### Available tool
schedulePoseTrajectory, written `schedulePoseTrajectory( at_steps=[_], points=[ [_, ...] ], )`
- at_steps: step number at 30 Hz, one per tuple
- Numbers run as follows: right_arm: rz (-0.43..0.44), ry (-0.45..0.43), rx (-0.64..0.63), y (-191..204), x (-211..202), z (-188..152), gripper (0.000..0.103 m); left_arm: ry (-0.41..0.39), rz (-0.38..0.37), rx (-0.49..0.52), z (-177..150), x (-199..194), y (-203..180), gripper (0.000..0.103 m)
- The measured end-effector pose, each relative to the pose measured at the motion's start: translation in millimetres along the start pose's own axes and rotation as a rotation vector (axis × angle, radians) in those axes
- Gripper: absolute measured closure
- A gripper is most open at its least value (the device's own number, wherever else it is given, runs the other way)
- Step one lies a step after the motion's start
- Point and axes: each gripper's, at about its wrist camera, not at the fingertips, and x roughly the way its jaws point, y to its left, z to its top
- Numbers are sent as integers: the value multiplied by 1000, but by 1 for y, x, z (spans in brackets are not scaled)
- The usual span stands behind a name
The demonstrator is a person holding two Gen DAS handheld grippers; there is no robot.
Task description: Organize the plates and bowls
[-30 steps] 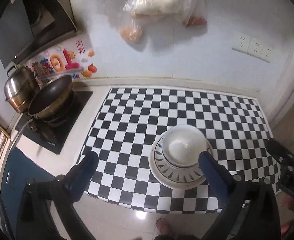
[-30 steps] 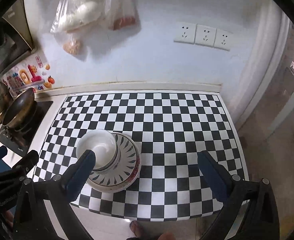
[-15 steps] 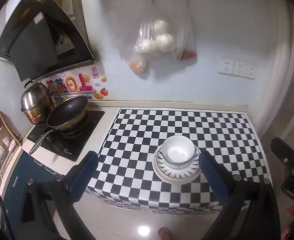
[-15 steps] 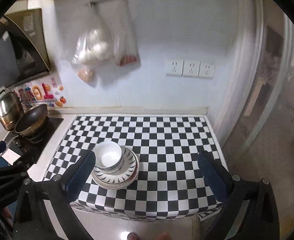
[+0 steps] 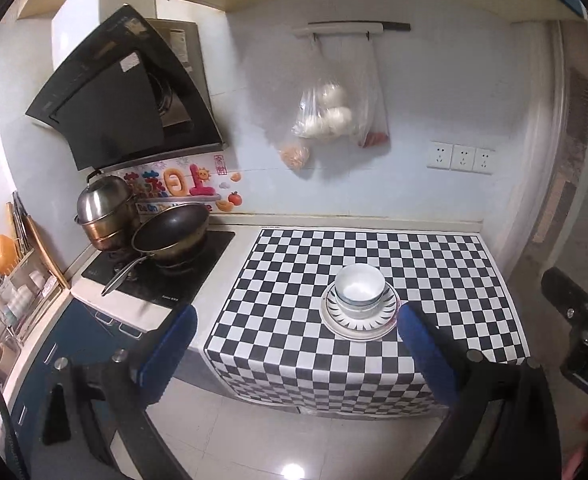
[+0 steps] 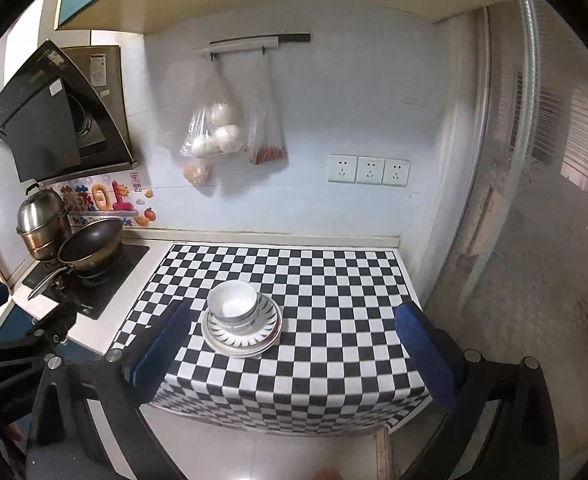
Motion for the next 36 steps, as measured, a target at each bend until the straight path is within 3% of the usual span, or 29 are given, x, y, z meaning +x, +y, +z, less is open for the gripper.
schedulePoseTrajectory(
  at_steps=[14, 36],
  points=[
    [-21, -9, 38, 30, -70, -41, 0, -36, -36, 44, -25, -46, 31, 0],
    [-43, 4, 47, 27, -69, -40, 0, -38, -45, 42, -32, -54, 36, 0]
  ],
)
